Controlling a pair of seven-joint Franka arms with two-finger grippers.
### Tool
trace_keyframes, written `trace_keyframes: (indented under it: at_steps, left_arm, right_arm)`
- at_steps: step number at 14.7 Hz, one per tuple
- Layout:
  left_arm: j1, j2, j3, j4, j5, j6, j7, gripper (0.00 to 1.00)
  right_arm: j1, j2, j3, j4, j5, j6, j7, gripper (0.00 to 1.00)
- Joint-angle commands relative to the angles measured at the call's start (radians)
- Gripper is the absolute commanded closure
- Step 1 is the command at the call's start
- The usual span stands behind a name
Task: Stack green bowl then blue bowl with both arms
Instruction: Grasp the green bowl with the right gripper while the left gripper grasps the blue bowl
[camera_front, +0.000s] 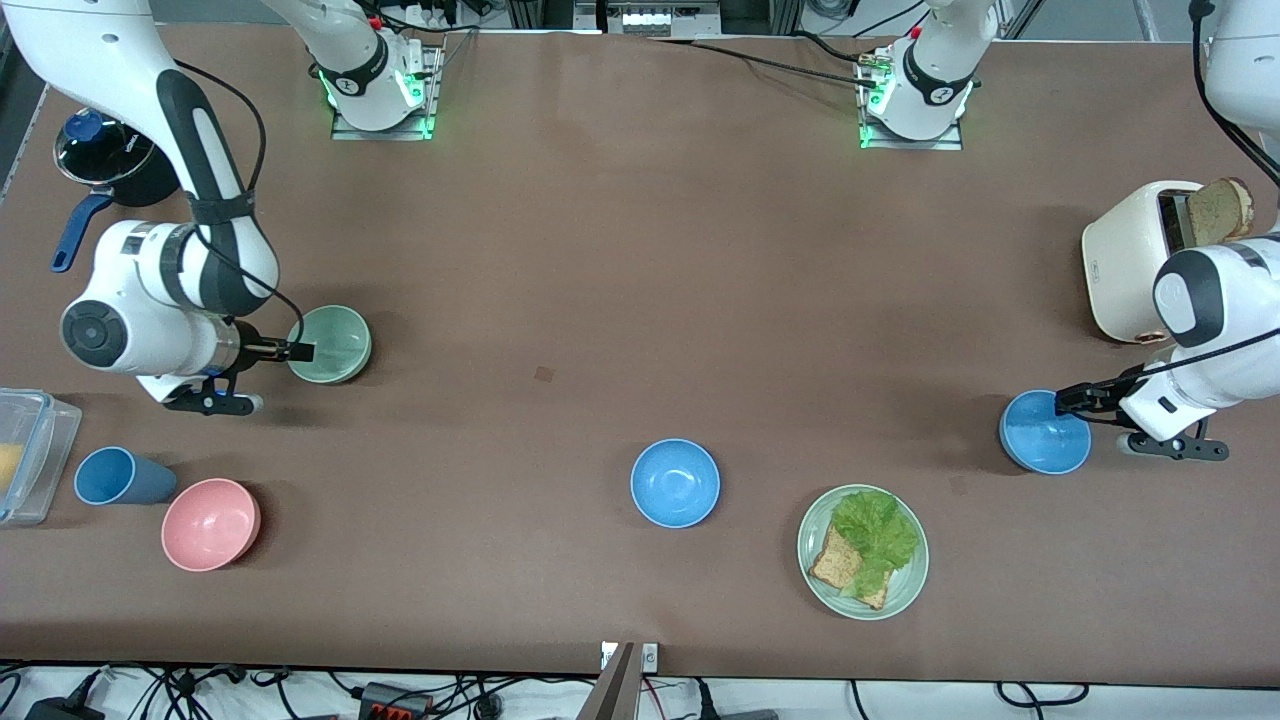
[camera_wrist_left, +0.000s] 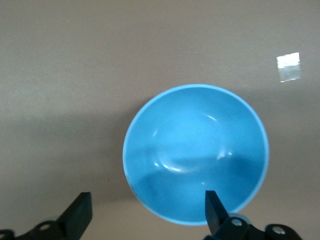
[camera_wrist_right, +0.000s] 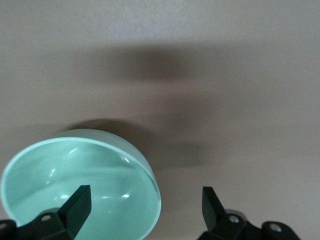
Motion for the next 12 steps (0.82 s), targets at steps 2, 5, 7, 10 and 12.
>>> trace_keyframes:
  at_steps: [2,5,7,10,12]
  left_arm:
    - [0.020,0.039,-0.008,0.035,0.026,0.008,0.026,0.20]
    - [0.023,0.049,-0.008,0.030,0.027,0.037,0.030,0.45]
    - [0.027,0.061,-0.008,0.030,0.027,0.040,0.030,0.50]
    - [0.030,0.075,-0.008,0.030,0.027,0.067,0.083,0.58]
    - [0.035,0.073,-0.008,0.030,0.026,0.065,0.117,0.68]
  right_arm:
    - [0.002,-0.017,-0.001,-0.051,-0.006,0.023,0.009,0.27]
    - [0.002,-0.023,-0.001,-0.079,-0.004,0.015,0.003,0.42]
    - [0.002,-0.020,-0.001,-0.079,-0.003,0.006,0.003,0.64]
    - [0.005,-0.020,0.001,-0.077,-0.001,0.003,0.002,1.00]
    - [0.011,-0.028,0.034,-0.062,0.000,-0.022,0.003,1.00]
